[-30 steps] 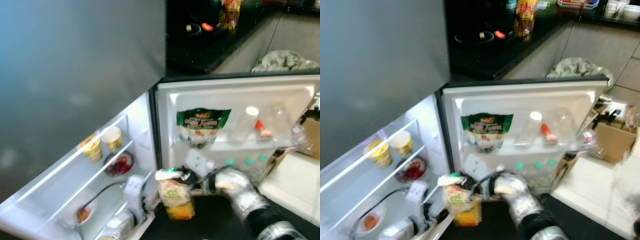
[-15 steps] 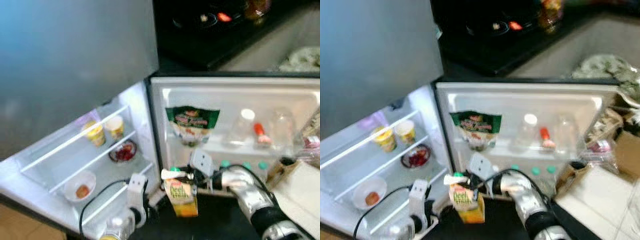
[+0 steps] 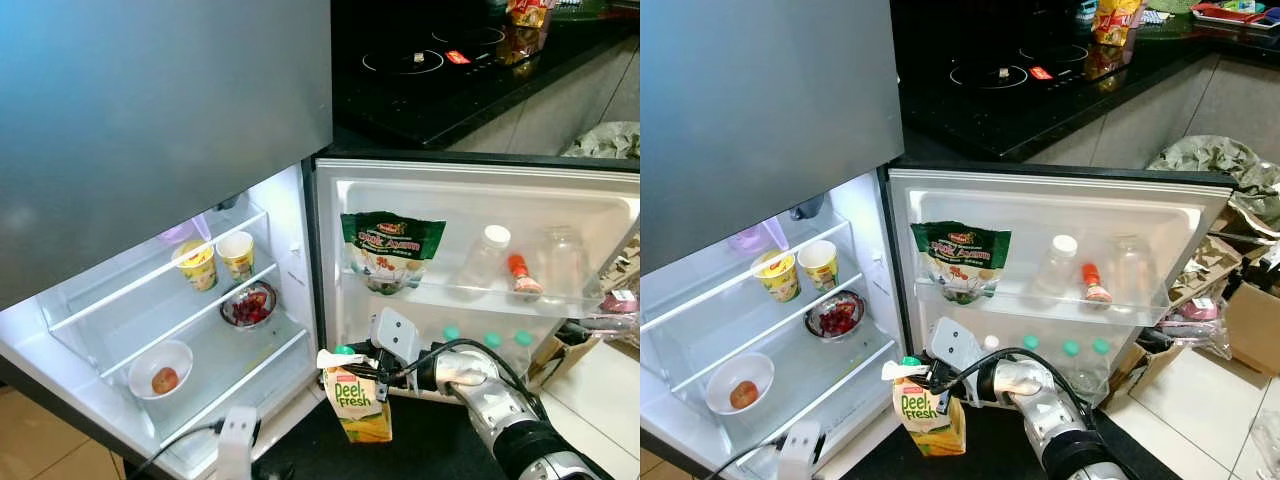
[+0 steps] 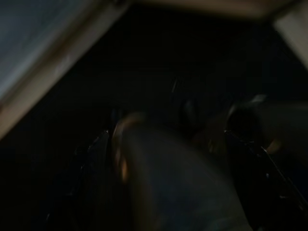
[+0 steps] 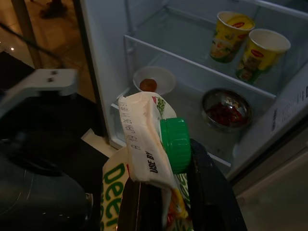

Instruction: Restocking fridge

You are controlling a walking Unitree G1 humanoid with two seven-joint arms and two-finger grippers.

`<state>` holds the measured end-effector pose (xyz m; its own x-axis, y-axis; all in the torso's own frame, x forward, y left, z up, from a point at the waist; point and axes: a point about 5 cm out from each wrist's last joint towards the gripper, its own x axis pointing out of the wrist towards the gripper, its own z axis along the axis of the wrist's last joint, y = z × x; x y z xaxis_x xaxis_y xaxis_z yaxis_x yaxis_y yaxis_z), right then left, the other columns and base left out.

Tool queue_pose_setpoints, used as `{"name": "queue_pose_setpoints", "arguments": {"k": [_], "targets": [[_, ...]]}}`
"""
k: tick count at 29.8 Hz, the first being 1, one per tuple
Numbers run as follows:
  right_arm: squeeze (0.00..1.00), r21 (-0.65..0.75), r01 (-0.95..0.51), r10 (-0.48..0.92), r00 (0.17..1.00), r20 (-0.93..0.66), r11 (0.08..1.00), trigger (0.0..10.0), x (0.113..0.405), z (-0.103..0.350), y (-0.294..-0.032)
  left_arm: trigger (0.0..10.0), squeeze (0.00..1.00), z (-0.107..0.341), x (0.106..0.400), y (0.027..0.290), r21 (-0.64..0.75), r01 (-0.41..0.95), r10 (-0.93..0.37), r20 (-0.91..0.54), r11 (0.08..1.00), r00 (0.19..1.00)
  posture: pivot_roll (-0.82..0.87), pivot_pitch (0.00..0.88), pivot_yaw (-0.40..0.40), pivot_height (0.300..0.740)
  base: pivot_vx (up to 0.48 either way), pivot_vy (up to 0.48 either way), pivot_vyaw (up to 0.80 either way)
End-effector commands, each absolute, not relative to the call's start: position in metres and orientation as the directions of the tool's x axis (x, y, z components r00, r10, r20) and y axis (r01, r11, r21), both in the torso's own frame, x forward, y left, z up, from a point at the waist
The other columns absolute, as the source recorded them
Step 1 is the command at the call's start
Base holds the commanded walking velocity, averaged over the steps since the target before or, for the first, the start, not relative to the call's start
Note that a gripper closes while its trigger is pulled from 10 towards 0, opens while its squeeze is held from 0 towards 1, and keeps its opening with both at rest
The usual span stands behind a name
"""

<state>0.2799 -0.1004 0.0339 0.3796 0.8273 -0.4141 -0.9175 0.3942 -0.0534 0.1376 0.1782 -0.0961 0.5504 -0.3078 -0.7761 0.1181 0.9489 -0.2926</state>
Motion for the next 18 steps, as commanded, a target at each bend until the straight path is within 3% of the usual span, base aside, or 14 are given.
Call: {"name": "queue_pose_setpoints", "arguments": {"k": [1,8,18], "targets": [[0.0,-0.086,-0.912,0.819,0.4,-0.411,0.402,10.0,0.284,0.036,-0.099,10.0,0.0,-0.098,0.132,0.189,-0.261,0.1,-0.274,-0.804,0.96,0.528,-0.01,0.0,0.017,0.74,0.0,0.0,0.0],[0.0,-0.136,-0.869,0.743,0.48,-0.467,0.475,10.0,0.287,0.026,-0.106,10.0,0.0,-0.101,0.122,0.194,-0.245,0.06,-0.241,-0.828,0.968,0.506,-0.01,0.0,0.016,0.74,0.0,0.0,0.0],[0.0,-0.142,-0.856,0.719,0.498,-0.485,0.497,10.0,0.284,0.019,-0.108,10.0,0.0,-0.103,0.119,0.193,-0.233,0.048,-0.226,-0.84,0.971,0.492,-0.01,0.0,0.015,0.74,0.0,0.0,0.0]]}}
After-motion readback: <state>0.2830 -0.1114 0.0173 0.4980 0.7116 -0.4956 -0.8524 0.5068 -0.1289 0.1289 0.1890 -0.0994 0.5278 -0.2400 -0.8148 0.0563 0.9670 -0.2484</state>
